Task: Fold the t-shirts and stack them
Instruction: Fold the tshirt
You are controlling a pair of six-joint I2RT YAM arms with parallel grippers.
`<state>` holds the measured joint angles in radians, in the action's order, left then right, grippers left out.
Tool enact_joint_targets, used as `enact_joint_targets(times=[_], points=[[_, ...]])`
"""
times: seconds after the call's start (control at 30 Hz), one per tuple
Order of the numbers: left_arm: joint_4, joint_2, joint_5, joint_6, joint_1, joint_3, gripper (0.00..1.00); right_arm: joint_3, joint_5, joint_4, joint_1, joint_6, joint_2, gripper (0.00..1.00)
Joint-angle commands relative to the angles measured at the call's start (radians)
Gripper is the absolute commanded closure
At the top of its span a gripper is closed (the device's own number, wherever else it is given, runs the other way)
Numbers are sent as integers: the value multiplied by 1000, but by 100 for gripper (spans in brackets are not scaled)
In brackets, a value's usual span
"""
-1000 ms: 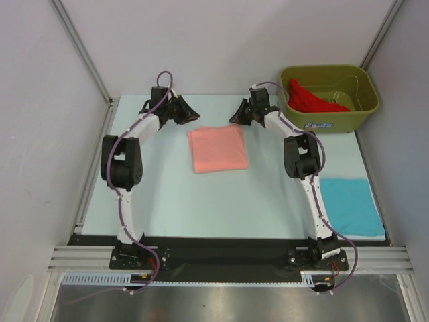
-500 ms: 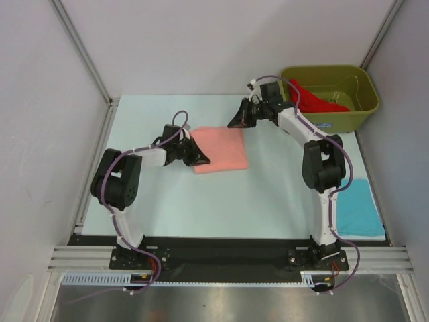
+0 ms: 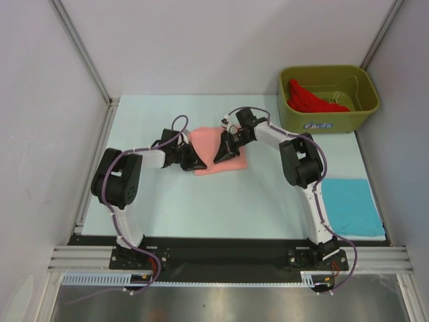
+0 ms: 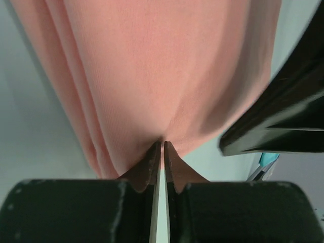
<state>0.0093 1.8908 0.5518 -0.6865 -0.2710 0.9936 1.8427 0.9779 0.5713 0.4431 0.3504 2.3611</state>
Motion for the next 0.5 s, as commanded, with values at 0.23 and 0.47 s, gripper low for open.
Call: enact_joint_targets(times=[0.23,0.47], points=[[-111,-142,-46,58,10,-4,87,76,27,13,37,12,49,100],[-46,-13,-30,54,18,-55,89,41,4,53,23,-28,70,100]])
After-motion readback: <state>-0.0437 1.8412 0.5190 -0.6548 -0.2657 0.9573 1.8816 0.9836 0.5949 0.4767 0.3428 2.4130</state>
